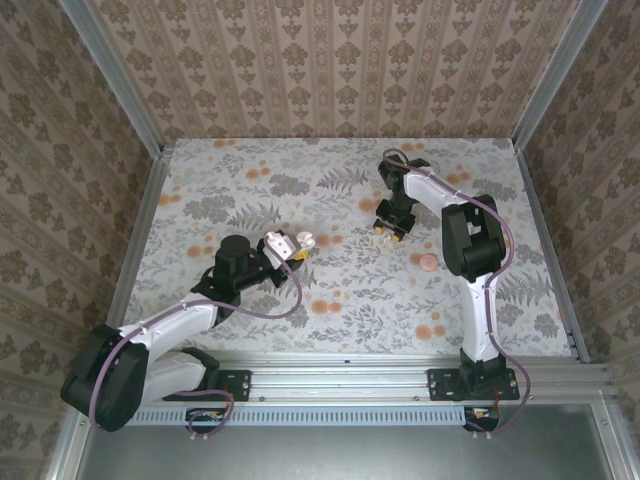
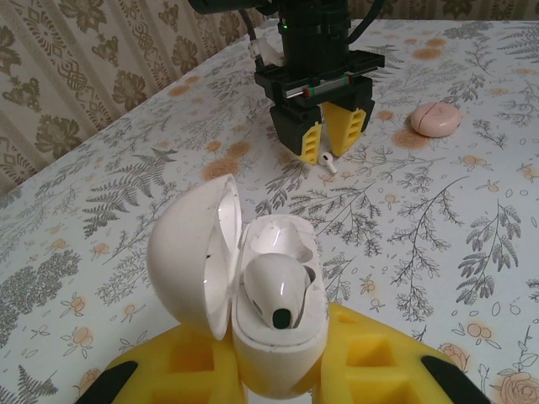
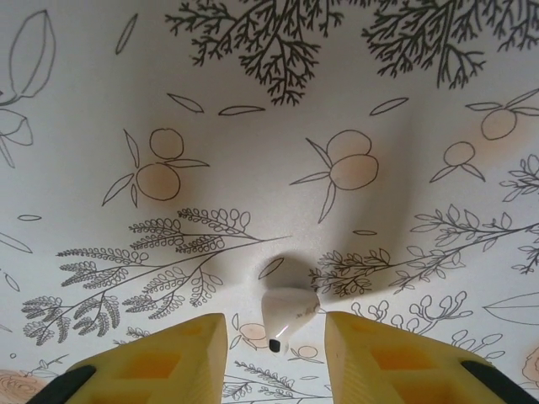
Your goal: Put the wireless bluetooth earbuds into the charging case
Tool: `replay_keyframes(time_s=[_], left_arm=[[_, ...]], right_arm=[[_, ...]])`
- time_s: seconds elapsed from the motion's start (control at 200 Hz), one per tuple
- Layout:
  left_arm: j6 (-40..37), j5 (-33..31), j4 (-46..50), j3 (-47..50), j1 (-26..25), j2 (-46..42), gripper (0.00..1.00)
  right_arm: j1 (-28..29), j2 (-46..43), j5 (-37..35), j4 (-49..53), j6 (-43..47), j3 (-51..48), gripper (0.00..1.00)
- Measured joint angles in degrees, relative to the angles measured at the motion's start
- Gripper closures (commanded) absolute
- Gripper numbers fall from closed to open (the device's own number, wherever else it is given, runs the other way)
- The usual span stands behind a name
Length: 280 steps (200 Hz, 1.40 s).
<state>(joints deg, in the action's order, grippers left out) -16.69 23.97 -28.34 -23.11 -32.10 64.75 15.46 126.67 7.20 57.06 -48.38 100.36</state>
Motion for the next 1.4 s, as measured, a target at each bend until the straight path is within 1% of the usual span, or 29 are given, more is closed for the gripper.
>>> replay_keyframes(time_s=[0.185, 0.535, 0.79, 0.93, 1.135, 1.264, 1.399], left_arm=[[0.00, 0.02, -0.02, 0.00, 0.11, 0.04, 0.95], [0.02, 0.02, 0.04, -0.04, 0.37, 0.35, 0.95], [0.00, 0.02, 0.90, -0.42, 0.37, 1.05, 0.95], [0.02, 0.07, 1.07, -0.48, 0.37, 1.60, 0.95], [1.31, 0.26, 0.70, -0.59, 0.37, 4.17, 0.96], [2.23, 0.68, -0.04, -0.76, 0.31, 6.71, 0.96], [3.10, 1.40, -1.03, -2.10, 0.09, 10.60, 0.96]], right_arm=[[-0.13, 1.14, 0.02, 0.00, 0.00, 0.02, 0.66], [-0.74, 1.25, 0.04, 0.57, 0.20, 0.09, 0.78], [-0.74, 1.16, 0.04, 0.44, 0.24, -0.04, 0.79], [-0.74, -0.09, 0.13, -1.27, 0.22, -1.92, 0.79], [-0.52, -5.05, 0.81, -5.64, 0.20, -7.48, 0.79], [0.52, -11.28, 1.51, -8.79, 0.22, -11.85, 0.78], [3.17, -18.91, 2.27, -12.96, 0.42, -17.14, 0.78]])
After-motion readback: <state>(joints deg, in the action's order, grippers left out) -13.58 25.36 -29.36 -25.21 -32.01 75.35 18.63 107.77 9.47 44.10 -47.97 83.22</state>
